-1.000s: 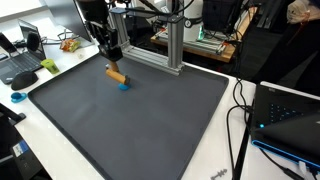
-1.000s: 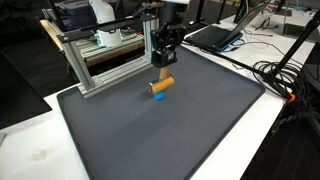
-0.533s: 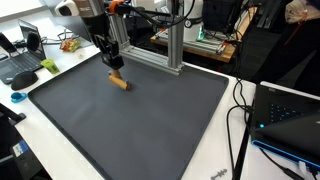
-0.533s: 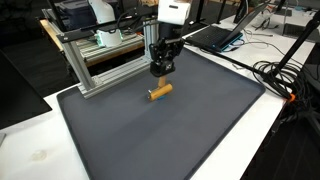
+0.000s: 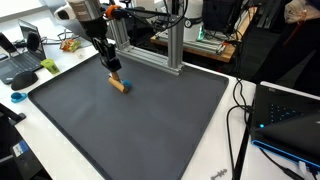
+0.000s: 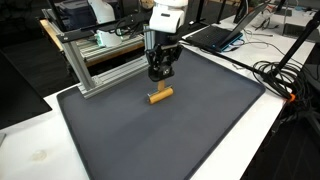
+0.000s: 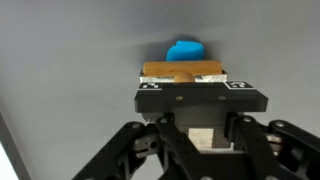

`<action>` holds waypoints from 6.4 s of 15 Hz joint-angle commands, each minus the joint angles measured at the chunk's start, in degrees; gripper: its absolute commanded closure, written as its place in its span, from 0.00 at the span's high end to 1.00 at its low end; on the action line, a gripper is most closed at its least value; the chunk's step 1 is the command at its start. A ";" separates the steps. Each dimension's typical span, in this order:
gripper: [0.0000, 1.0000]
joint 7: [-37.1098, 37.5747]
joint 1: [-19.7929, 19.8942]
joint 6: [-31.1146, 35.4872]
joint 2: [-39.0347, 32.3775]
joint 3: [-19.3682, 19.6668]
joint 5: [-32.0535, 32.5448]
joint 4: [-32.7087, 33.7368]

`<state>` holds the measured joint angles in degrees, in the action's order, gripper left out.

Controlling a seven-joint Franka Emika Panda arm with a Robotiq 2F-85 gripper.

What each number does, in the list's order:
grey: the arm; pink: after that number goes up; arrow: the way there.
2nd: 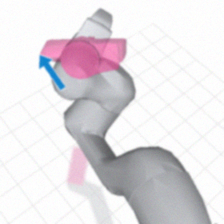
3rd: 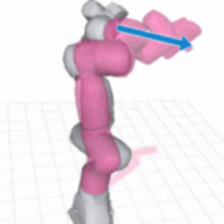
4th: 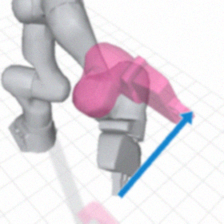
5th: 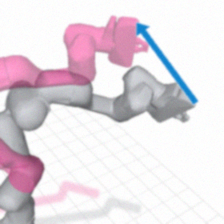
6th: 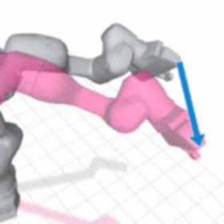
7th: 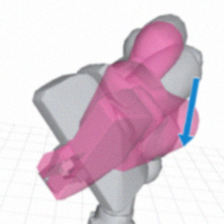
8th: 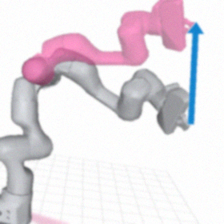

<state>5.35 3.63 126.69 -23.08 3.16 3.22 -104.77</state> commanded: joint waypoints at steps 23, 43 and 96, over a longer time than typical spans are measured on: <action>0.22 -0.06 -0.49 -7.76 -2.37 -0.06 -0.77 -0.15; 0.22 -2.79 -1.00 2.58 -1.20 -0.49 0.47 -2.62; 0.22 -71.58 1.50 4.25 10.05 -4.64 0.70 -12.56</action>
<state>-64.90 5.68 128.77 -11.93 -1.83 2.73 -116.95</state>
